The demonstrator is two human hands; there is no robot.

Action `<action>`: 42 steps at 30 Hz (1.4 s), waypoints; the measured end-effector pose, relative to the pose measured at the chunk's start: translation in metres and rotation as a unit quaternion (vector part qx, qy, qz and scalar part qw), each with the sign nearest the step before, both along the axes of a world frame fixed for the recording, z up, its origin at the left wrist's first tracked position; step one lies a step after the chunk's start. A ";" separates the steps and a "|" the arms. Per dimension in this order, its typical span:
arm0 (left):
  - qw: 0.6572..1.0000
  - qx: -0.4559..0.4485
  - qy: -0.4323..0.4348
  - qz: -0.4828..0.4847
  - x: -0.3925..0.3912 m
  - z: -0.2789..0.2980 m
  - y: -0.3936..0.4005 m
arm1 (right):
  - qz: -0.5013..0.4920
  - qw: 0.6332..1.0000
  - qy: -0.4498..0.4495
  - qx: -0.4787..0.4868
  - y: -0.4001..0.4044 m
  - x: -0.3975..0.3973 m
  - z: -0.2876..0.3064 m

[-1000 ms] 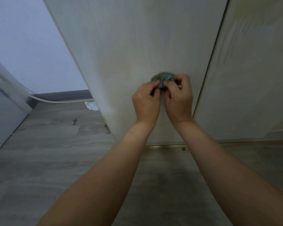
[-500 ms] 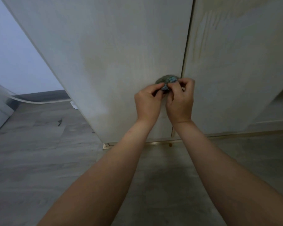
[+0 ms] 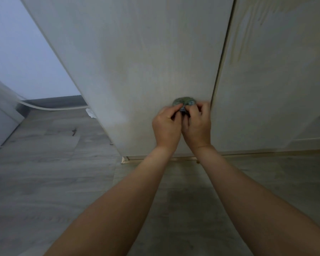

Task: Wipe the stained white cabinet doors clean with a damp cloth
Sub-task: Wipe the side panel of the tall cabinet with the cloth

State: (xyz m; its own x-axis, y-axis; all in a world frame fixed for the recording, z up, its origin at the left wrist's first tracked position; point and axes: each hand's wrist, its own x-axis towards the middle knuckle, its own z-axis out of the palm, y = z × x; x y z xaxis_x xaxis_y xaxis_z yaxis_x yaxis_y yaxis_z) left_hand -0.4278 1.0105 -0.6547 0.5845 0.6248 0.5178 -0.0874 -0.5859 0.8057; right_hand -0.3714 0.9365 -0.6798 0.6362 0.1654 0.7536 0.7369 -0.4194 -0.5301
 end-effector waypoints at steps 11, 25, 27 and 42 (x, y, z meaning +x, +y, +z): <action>0.994 -0.076 0.069 0.036 -0.035 -0.026 0.051 | 0.034 0.995 0.083 -0.044 0.057 -0.042 -0.022; 0.994 -0.048 0.020 0.101 -0.064 -0.006 0.109 | 0.047 0.997 0.064 0.020 0.127 -0.071 -0.009; 0.996 -0.017 -0.016 0.088 -0.068 0.006 0.123 | 0.051 0.998 0.012 0.034 0.137 -0.069 0.004; 0.979 -0.105 -0.064 0.162 -0.097 0.004 0.185 | 0.144 0.977 0.153 0.043 0.203 -0.103 0.010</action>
State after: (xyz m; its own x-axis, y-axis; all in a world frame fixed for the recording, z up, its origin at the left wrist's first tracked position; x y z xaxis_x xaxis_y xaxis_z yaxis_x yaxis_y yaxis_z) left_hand -0.5245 1.1950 -0.6509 0.2766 0.8670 0.4144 -0.0320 -0.4227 0.9057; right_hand -0.4742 1.1391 -0.6696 0.7707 0.3157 0.5535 0.6187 -0.1626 -0.7687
